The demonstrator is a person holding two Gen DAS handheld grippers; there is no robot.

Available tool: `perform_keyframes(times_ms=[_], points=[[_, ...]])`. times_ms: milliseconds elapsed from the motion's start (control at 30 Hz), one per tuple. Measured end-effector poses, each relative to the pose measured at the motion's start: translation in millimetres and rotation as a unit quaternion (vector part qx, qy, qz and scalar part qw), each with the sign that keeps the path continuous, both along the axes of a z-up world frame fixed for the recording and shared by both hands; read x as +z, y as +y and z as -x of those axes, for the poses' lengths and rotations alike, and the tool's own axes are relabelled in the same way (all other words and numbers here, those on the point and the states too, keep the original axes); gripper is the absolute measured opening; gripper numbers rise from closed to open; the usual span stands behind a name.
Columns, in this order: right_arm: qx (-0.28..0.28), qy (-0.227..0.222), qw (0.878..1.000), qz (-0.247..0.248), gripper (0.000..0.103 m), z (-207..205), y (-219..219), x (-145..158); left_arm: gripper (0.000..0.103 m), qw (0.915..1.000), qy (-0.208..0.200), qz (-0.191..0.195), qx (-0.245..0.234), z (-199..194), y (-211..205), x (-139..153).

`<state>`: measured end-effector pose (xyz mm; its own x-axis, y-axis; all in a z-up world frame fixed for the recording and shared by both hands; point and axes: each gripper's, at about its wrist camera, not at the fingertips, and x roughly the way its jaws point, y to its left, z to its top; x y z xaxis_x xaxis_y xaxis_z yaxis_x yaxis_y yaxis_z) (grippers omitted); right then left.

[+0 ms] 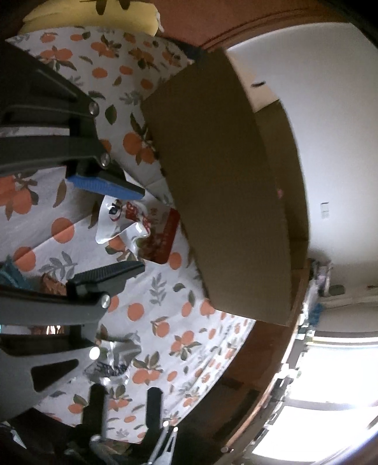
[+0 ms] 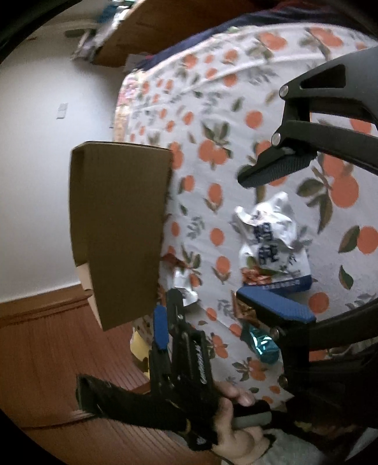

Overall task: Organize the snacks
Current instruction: 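Move the left gripper to the silver-red packet while the right moves to the white duck packet, then close the left gripper on the silver-red packet while the right closes on the duck packet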

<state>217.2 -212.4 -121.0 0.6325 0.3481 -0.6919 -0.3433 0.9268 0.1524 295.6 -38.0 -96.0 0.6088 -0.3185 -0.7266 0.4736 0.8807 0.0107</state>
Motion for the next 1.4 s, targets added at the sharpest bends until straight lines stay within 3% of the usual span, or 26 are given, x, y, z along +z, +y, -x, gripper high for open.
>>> perform_keyframes(times_ms=[367, 633, 1000, 1100, 1300, 1400], points=[[-0.027, 0.013, 0.999, -0.036, 0.077, 7.7, -4.3, -20.0, 0.044, 0.9992, 0.02, -0.028, -0.019, -22.4, -7.7, -21.6], [-0.027, 0.006, 0.999, -0.036, 0.078, 11.2, -0.2, -18.2, 0.049, 0.9972, 0.028, -0.056, -0.041, -27.0, -12.6, -30.2], [-0.044, 0.007, 0.998, -0.039, 0.078, 18.9, -7.6, -11.6, 0.05, 0.9982, 0.041, -0.024, -0.035, -30.0, 0.5, -29.0], [-0.047, 0.011, 0.998, -0.039, 0.078, 21.6, -8.6, -11.6, 0.039, 0.9984, 0.041, -0.019, -0.035, -28.2, -0.8, -28.6], [-0.054, 0.033, 0.998, -0.031, 0.079, 23.9, -6.3, -18.4, 0.031, 0.9981, 0.034, 0.043, -0.028, -26.7, 13.2, -19.3], [-0.058, 0.035, 0.997, -0.025, 0.079, 23.9, -2.4, -20.1, 0.028, 0.9979, 0.027, 0.053, -0.025, -22.5, 19.9, -15.7]])
